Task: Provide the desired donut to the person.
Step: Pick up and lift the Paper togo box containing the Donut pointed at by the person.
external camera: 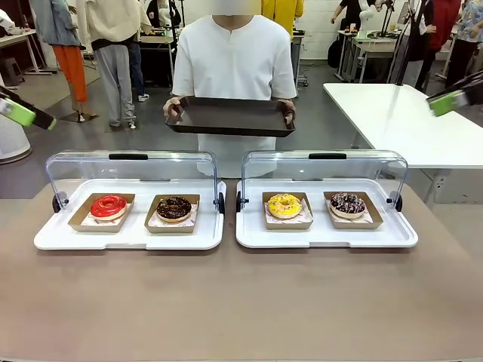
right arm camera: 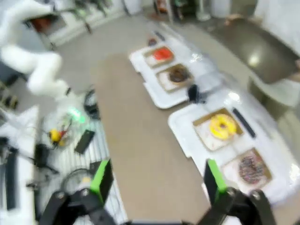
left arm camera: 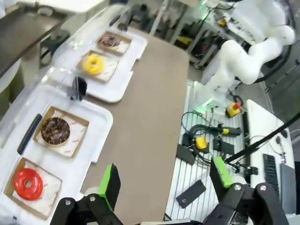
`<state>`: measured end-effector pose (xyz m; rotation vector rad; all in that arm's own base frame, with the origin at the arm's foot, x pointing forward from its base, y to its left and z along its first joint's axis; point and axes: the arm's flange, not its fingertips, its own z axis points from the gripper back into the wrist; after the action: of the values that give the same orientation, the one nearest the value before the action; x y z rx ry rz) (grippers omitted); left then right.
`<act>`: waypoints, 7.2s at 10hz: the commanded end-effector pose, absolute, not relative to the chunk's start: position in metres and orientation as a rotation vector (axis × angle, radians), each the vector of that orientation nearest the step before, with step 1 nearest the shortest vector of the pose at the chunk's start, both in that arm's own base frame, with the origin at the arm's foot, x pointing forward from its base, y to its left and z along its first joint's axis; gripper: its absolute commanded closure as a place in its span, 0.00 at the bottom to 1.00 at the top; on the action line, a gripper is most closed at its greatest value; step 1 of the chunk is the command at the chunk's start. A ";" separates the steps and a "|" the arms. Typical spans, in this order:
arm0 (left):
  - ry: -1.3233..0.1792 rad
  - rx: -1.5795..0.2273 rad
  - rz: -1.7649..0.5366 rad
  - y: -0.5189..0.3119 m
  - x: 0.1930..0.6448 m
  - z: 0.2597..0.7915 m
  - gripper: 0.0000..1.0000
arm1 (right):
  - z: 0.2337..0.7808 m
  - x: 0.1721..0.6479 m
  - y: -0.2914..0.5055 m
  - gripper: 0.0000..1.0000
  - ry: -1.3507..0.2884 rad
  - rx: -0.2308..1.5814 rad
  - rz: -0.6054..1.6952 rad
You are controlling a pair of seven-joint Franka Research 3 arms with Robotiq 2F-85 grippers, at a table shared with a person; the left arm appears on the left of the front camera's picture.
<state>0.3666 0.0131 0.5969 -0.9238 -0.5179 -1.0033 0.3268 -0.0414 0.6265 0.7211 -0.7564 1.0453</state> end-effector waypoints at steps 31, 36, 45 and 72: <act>-0.825 -0.821 -0.994 0.146 0.351 0.560 0.00 | 0.600 0.352 -0.221 0.00 -0.925 0.924 0.658; -0.825 -0.821 -0.994 0.146 0.351 0.560 0.00 | 0.600 0.352 -0.221 0.00 -0.925 0.924 0.658; -0.825 -0.821 -0.994 0.146 0.351 0.560 0.00 | 0.600 0.352 -0.221 0.00 -0.925 0.924 0.658; -0.159 0.106 -1.551 -0.050 0.432 0.475 0.00 | 0.600 0.352 -0.221 0.00 -0.925 0.924 0.658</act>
<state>0.4317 -0.0529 0.4932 0.0641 -0.1888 -1.5791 0.3514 -0.2211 0.5991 0.9202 -0.9194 0.6593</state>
